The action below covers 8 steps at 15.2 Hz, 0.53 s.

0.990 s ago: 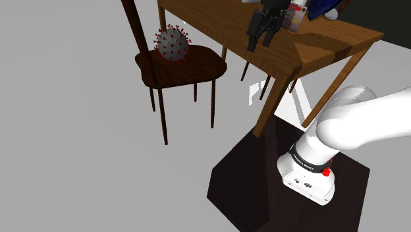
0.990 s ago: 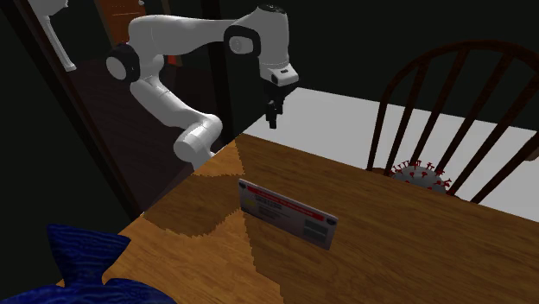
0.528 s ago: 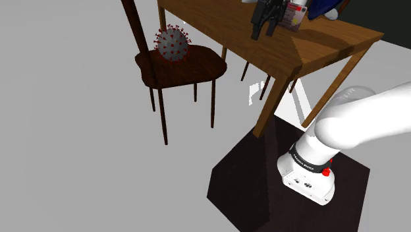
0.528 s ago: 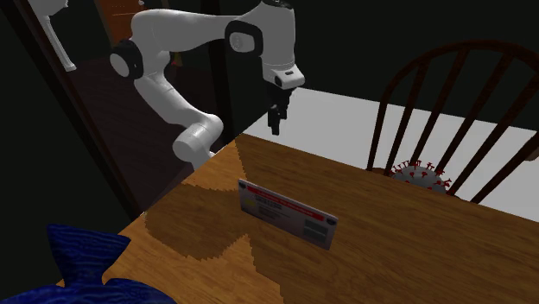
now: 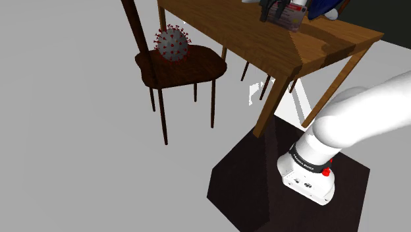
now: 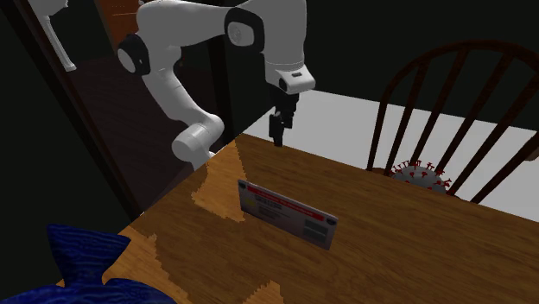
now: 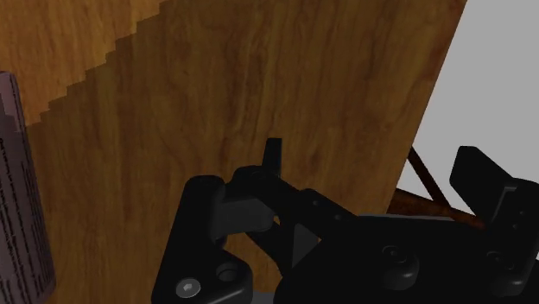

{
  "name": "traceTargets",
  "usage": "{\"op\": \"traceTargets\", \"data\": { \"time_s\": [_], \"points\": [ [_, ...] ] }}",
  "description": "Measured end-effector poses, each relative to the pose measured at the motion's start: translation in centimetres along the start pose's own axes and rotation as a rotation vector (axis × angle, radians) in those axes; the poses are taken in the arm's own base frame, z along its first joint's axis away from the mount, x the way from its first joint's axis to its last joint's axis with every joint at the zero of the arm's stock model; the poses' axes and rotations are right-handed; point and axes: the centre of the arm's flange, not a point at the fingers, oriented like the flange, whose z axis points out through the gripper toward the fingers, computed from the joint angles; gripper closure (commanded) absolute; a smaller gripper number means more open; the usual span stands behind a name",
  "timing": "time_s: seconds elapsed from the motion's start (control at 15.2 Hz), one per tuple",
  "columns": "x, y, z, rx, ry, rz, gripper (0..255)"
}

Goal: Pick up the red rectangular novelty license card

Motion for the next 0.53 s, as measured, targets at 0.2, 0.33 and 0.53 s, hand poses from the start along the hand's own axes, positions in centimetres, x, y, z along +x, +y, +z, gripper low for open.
{"op": "traceTargets", "data": {
  "time_s": [0.2, 0.33, 0.53],
  "points": [
    [1.6, 3.2, -1.3, -0.008, -0.004, 0.019, 0],
    [2.7, 5.4, -1.7, -0.013, -0.006, 0.032, 0],
    [4.3, 8.7, -3.0, -0.021, -0.010, 0.052, 0]
  ]
}}
